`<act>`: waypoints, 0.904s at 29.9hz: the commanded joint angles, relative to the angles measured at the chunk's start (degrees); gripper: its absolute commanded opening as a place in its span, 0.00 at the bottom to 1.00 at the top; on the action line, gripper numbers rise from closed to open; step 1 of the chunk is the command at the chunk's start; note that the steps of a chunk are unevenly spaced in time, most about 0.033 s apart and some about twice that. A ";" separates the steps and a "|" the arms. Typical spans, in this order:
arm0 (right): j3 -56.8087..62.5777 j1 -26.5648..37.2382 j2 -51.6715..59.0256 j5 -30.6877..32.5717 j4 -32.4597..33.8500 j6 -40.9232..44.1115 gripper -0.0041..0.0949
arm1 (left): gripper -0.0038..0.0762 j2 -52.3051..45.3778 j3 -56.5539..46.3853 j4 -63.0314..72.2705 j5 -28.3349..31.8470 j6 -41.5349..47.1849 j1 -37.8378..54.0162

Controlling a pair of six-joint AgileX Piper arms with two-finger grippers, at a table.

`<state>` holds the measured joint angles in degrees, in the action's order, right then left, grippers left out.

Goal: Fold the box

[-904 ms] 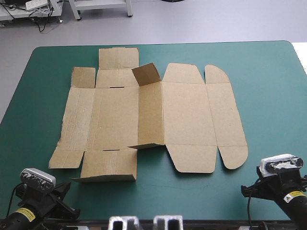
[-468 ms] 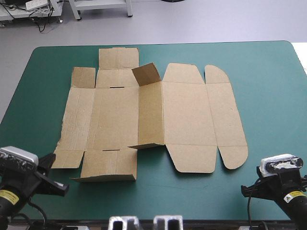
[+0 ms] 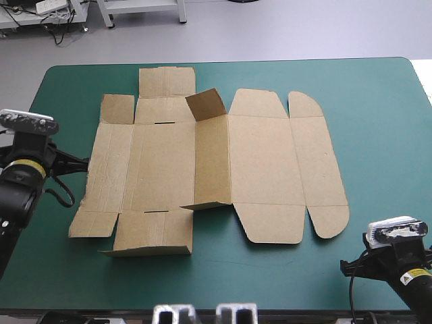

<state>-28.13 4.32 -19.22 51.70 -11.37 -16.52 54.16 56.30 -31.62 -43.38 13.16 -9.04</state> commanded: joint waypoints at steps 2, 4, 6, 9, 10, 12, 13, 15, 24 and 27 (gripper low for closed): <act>-1.34 -0.06 -0.49 -3.59 0.60 -0.24 0.02 | 0.04 7.45 5.59 -8.08 -1.07 4.56 2.23; -1.34 -0.06 -0.49 -3.59 0.60 -0.24 0.02 | 0.04 10.08 7.34 -6.13 -1.65 4.34 6.30; -1.34 -0.06 -0.49 -3.59 0.60 -0.24 0.02 | 0.05 12.34 8.47 -1.71 -1.75 2.01 12.08; -1.34 -0.06 -0.49 -3.59 0.60 -0.24 0.02 | 0.06 14.80 8.97 11.44 -1.65 -5.90 22.60; -1.34 -0.06 -0.49 -3.59 0.60 -0.24 0.02 | 0.06 15.66 8.97 16.56 -1.99 -8.84 26.78; -1.34 -0.06 -0.49 -3.59 0.60 -0.24 0.02 | 0.06 17.39 8.97 27.03 -3.40 -15.22 34.39; -1.06 -0.06 -0.49 -3.80 0.60 -0.24 0.02 | 0.06 18.46 8.97 33.27 -4.71 -18.93 38.44; -0.82 -0.06 -0.49 -4.32 0.60 -0.24 0.02 | 0.06 20.64 8.97 44.64 -8.08 -26.81 45.74; -0.68 -0.06 -0.49 -4.47 0.70 -0.24 0.02 | 0.06 31.69 8.97 65.37 -19.54 -42.35 54.70; -0.68 -0.06 -0.49 -4.47 0.70 -0.24 0.02 | 0.06 34.45 8.97 65.47 -22.69 -42.83 54.70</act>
<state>-27.36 4.32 -19.22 50.81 -10.53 -16.52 88.50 63.31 30.98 -63.31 -28.57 45.40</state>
